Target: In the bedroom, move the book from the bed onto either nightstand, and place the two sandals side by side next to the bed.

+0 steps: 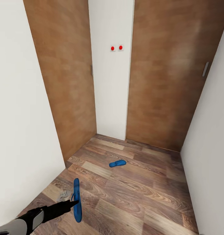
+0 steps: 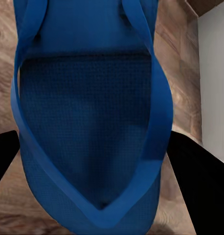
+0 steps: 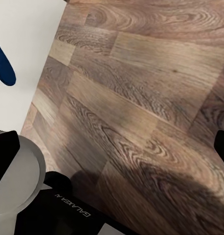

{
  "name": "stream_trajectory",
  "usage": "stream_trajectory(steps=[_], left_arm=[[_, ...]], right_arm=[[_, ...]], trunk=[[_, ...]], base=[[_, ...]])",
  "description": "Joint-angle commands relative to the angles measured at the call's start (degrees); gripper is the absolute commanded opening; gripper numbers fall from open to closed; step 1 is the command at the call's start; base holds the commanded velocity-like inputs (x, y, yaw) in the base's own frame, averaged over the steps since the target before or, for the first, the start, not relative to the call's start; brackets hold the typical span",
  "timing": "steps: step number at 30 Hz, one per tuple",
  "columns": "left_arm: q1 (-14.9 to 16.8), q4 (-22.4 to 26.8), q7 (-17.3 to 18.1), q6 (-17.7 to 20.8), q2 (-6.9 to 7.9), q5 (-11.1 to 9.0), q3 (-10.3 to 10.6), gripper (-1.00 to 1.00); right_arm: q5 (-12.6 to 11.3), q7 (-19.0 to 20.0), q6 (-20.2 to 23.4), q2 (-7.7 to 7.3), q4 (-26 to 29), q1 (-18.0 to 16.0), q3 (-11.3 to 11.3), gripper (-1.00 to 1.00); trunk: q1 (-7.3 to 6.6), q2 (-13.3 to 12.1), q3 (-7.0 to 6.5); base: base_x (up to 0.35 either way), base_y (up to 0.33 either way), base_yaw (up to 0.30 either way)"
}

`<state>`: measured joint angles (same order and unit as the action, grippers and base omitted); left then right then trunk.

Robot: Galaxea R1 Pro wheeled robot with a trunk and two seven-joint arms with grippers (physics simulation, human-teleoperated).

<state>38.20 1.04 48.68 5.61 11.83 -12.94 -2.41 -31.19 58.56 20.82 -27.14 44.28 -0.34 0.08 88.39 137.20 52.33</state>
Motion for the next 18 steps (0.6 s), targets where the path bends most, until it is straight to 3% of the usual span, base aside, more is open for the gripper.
stream_trajectory(steps=[1,3,7,12,18], left_arm=[[-0.1,0.0,-0.9,0.5,-0.45,-0.2,-0.3,-1.0],[-0.8,0.1,-3.8,-0.8,-1.43,-0.2,-0.3,-1.0],[-1.2,0.1,-5.4,-2.8,-2.65,-0.1,-0.3,-1.0],[-1.3,0.1,-5.6,-3.1,-3.01,0.1,-0.2,-1.0],[-1.3,0.1,-5.7,-3.2,-3.04,0.2,-0.3,-1.0]], right_arm=[[-0.4,0.1,0.5,-0.02,0.0,0.0,0.0,1.0],[-0.5,0.1,0.5,-0.02,0.0,0.0,0.0,1.0],[-0.5,0.1,0.5,-0.02,0.0,0.0,0.0,1.0],[-0.5,0.1,0.5,-0.02,0.0,0.0,0.0,1.0],[-0.5,0.1,0.5,-0.02,0.0,0.0,0.0,1.0]], trunk=[[-0.01,0.0,0.06],[-0.01,0.0,0.06],[-0.01,0.0,0.06],[-0.01,0.0,0.06],[-0.01,0.0,0.06]], base=[[0.0,0.0,0.081],[0.0,0.0,0.036],[0.0,0.0,0.008],[0.0,0.0,0.034],[0.0,0.0,0.219]])
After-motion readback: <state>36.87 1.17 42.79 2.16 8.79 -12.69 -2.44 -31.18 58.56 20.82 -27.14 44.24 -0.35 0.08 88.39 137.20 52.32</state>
